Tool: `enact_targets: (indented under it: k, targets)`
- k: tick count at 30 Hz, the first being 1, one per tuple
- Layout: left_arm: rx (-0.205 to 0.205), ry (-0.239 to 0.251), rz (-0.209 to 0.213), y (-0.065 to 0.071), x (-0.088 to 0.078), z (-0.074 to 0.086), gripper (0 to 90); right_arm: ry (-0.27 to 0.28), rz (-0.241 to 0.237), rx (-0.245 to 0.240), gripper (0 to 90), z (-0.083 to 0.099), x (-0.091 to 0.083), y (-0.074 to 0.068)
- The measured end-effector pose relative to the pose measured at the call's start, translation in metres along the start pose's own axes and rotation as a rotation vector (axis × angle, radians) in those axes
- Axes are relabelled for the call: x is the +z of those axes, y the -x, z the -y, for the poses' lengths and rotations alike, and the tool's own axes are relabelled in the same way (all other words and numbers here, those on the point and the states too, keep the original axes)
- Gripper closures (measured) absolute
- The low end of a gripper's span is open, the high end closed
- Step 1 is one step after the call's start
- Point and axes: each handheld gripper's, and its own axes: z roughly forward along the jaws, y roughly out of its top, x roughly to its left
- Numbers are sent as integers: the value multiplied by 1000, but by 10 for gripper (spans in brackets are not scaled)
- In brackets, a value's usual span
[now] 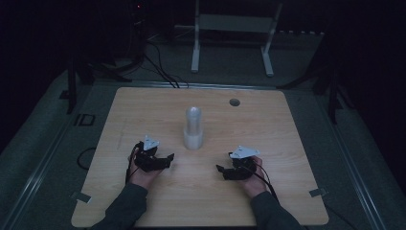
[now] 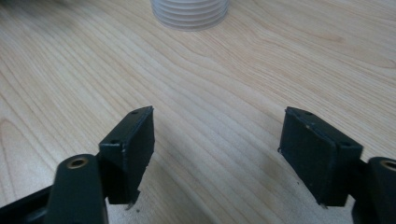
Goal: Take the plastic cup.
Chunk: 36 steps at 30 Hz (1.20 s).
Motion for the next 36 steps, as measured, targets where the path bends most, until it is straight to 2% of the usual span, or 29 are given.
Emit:
enact_targets:
  k: [5, 9, 15, 19, 30, 35, 36]
  targets:
    - [14, 18, 23, 2, -2, -1, 197, 19, 9, -4, 268, -1, -3, -3]
    - [11, 10, 33, 2, -1, -1, 211, 17, 14, -14, 268, -2, -3, -4]
    - [7, 32, 50, 2, -5, -4, 237, 0, 12, -57, 268, -7, -1, -11]
    - [11, 50, 69, 4, -11, -6, 256, 9, 0, -79, 269, -15, -2, -19]
    - [42, 94, 118, 4, -27, -26, 281, 26, -2, -124, 269, -41, -1, -27]
    - [62, 106, 117, 2, -32, -38, 283, 38, -31, -103, 271, -51, 2, -26]
    - [65, 107, 117, 2, -32, -41, 283, 43, -37, -103, 308, -53, 3, -26]
